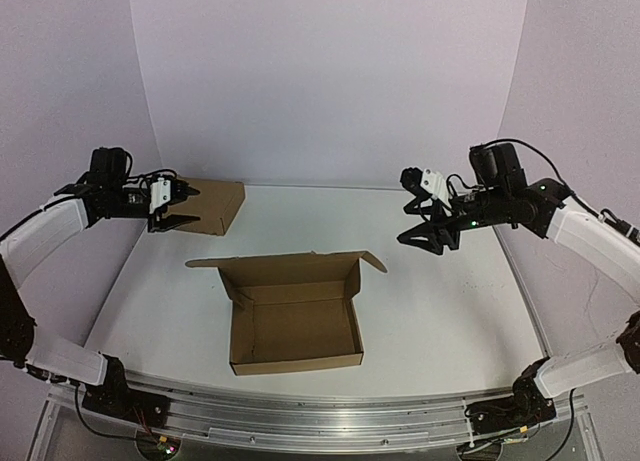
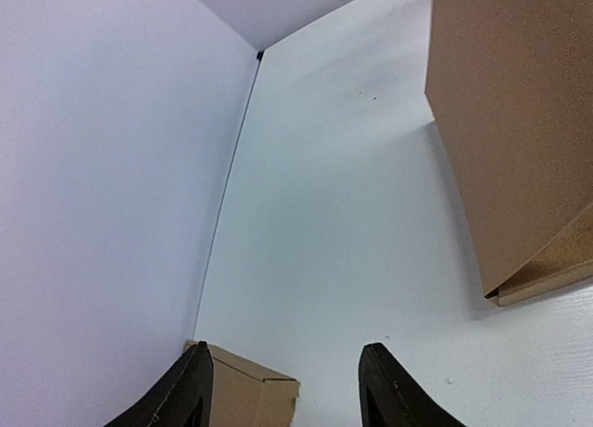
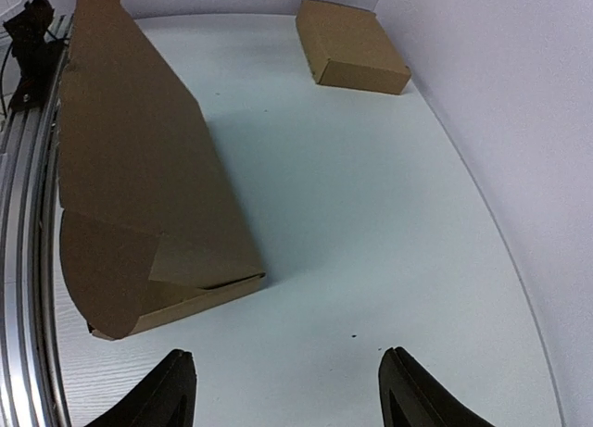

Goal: Fold the paper box

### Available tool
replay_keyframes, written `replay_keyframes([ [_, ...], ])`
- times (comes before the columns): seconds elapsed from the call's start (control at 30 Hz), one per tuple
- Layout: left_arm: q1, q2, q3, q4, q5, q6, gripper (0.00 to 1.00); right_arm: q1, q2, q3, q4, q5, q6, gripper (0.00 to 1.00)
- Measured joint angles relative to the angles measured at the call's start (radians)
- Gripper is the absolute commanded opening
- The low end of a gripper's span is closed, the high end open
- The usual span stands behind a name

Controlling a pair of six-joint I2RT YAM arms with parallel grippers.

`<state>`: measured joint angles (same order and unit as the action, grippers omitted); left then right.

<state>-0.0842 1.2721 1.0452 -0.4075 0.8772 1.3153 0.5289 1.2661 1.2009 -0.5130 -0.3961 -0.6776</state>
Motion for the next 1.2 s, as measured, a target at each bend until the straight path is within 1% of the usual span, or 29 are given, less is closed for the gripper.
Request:
replay_keyframes([
  [0.07, -0.001, -0.027, 0.037, -0.071, 0.059, 0.054, 0.57, 0.02, 0.02, 0.001, -0.039, 0.0, -0.022, 0.67],
  [0.13, -0.006, -0.069, 0.034, -0.131, 0.094, 0.089, 0.56, 0.044, 0.032, 0.0, -0.073, 0.001, -0.038, 0.66],
  [0.2, -0.021, -0.108, 0.008, -0.156, 0.105, 0.115, 0.56, 0.063, 0.041, 0.0, -0.089, 0.001, -0.046, 0.65],
  [0.37, -0.075, -0.138, -0.037, -0.239, 0.096, 0.188, 0.56, 0.105, 0.085, 0.0, -0.106, -0.001, -0.048, 0.66],
  [0.53, -0.076, -0.139, -0.039, -0.327, 0.088, 0.256, 0.57, 0.132, 0.09, 0.0, -0.111, -0.008, -0.038, 0.65],
  [0.73, -0.078, -0.147, -0.038, -0.43, 0.092, 0.322, 0.62, 0.174, 0.096, -0.001, -0.106, -0.016, -0.013, 0.66],
  [0.87, -0.079, -0.15, -0.038, -0.511, 0.093, 0.369, 0.6, 0.197, 0.104, -0.001, -0.105, -0.024, 0.0, 0.67],
  [0.93, -0.081, -0.158, -0.038, -0.534, 0.098, 0.378, 0.6, 0.209, 0.109, -0.001, -0.1, -0.027, 0.01, 0.67],
  [1.1, -0.096, -0.187, -0.042, -0.585, 0.099, 0.403, 0.64, 0.267, 0.146, 0.0, -0.073, -0.027, 0.034, 0.68],
  [1.2, -0.099, -0.213, -0.072, -0.593, 0.098, 0.417, 0.67, 0.299, 0.171, 0.0, -0.057, -0.026, 0.047, 0.69],
])
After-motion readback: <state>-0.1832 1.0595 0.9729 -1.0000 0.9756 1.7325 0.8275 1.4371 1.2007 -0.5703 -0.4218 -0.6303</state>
